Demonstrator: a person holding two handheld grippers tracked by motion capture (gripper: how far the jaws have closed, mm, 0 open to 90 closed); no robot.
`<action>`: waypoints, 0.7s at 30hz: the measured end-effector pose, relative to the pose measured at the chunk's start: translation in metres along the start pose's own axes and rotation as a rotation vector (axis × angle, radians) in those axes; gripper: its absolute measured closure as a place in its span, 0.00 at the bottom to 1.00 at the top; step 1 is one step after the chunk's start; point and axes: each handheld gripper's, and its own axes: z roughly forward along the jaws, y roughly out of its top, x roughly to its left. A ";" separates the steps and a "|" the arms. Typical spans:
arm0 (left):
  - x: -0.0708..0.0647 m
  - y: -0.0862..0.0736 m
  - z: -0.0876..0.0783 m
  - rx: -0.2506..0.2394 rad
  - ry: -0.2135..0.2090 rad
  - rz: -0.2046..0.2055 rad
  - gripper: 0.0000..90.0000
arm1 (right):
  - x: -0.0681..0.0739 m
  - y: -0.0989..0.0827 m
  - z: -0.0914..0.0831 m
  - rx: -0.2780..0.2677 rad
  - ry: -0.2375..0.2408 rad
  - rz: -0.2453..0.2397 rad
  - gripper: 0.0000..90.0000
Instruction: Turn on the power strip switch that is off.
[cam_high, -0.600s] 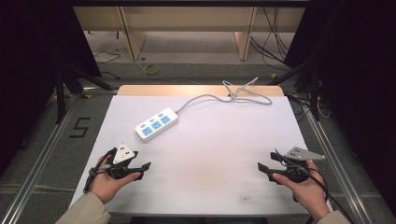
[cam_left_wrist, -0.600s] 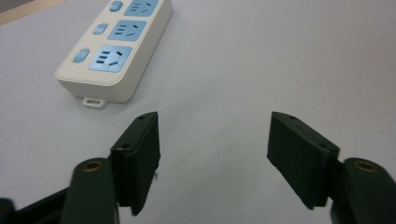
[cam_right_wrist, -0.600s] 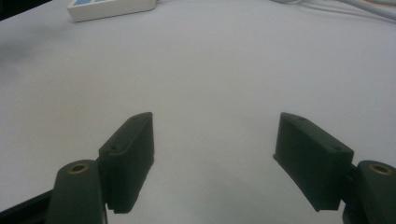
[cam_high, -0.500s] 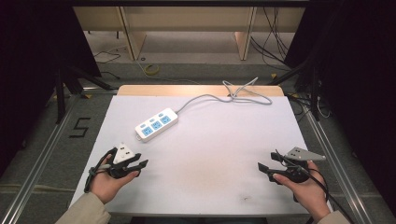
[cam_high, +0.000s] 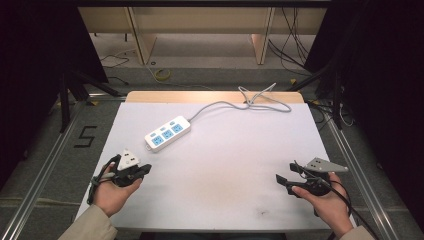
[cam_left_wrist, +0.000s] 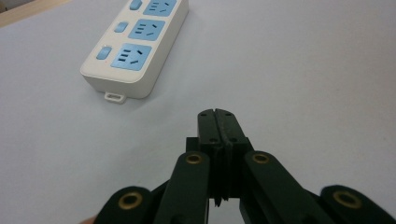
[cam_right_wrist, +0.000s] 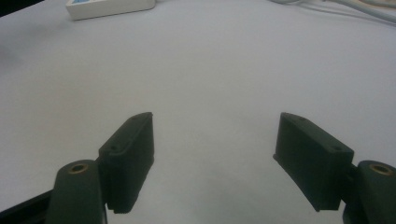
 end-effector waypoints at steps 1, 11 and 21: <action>0.000 0.000 0.000 0.000 0.000 0.000 1.00 | 0.000 0.000 0.000 0.000 0.000 0.000 0.32; -0.001 0.012 0.008 0.002 -0.004 -0.019 1.00 | 0.000 0.000 0.001 0.003 -0.002 -0.002 0.32; 0.005 0.018 0.011 -0.006 0.003 -0.052 1.00 | 0.000 0.000 0.002 0.003 0.001 -0.002 0.32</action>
